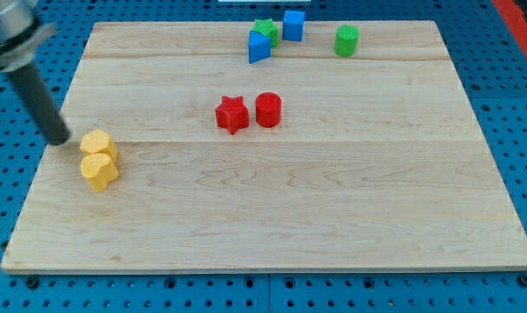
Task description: Push the yellow heart to left of red star
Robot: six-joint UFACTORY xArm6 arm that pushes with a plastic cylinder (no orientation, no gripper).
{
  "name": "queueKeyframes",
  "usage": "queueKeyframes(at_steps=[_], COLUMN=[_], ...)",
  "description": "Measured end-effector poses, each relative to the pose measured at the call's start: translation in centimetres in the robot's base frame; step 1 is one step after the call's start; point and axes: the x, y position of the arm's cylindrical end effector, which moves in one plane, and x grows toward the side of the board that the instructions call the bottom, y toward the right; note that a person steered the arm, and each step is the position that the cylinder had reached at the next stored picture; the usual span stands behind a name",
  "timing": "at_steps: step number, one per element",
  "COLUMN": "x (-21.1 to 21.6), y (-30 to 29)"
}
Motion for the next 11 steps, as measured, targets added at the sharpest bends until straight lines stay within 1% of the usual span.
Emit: queueKeyframes(at_steps=[1, 2, 4, 5, 6, 8, 9, 10, 11], x=[5.5, 7.7, 3.9, 3.5, 3.9, 0.3, -1.6, -2.6, 1.5], y=[0.2, 4.5, 13.4, 14.7, 13.8, 13.4, 16.5, 16.5, 16.3])
